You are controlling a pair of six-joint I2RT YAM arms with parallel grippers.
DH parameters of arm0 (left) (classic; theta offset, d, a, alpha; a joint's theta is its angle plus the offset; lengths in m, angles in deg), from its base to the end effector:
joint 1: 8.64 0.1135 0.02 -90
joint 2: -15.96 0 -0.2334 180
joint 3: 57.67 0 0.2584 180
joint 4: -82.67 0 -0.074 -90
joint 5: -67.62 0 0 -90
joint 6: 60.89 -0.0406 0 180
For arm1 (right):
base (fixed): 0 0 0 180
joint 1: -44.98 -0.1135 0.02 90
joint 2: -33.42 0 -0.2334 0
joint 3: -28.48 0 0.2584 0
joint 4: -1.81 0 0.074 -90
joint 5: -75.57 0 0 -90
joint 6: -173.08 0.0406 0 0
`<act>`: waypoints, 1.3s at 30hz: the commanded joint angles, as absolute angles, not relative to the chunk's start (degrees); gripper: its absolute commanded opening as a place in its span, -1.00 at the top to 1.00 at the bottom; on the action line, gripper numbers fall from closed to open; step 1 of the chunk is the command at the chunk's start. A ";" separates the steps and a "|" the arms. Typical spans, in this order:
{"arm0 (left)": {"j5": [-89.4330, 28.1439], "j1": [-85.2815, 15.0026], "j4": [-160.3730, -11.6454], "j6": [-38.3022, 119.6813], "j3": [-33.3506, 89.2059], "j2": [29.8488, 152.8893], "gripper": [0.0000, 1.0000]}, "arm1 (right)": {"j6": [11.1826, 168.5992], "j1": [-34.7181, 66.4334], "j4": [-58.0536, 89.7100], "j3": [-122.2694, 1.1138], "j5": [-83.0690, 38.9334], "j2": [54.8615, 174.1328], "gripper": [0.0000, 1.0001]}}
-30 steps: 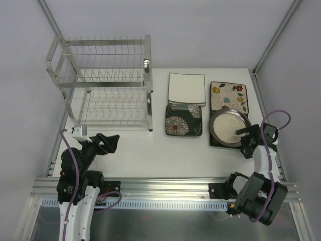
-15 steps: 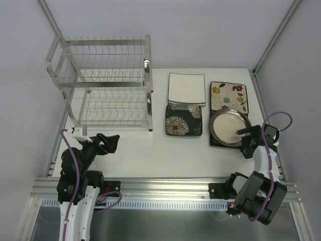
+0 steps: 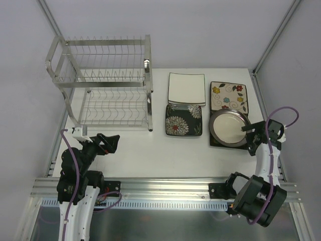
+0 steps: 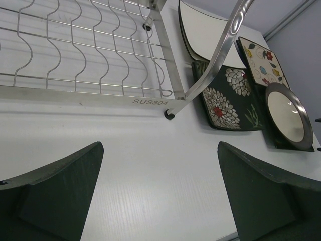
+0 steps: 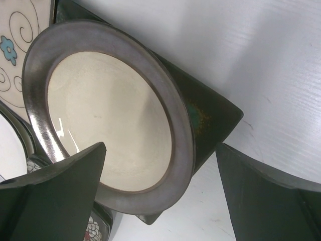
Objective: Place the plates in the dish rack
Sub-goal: Grab a plate with the right arm
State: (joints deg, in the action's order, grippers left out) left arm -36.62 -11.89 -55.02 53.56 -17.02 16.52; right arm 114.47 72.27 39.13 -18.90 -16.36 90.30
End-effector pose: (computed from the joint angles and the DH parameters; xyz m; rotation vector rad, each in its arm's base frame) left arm 0.0968 -0.0155 0.2778 -0.1071 1.6350 -0.5719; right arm 0.2012 -0.1023 0.1828 1.1565 2.0900 0.0740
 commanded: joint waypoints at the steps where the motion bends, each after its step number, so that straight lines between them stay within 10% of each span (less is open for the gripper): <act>1: -35.48 -12.59 -57.71 53.10 -17.43 12.80 -0.98 | 113.49 72.67 41.16 -20.36 -14.78 89.84 -0.93; 39: -35.48 -13.47 -57.80 53.02 -17.52 12.89 -0.98 | 107.95 72.93 25.15 -15.88 -31.04 94.76 -0.82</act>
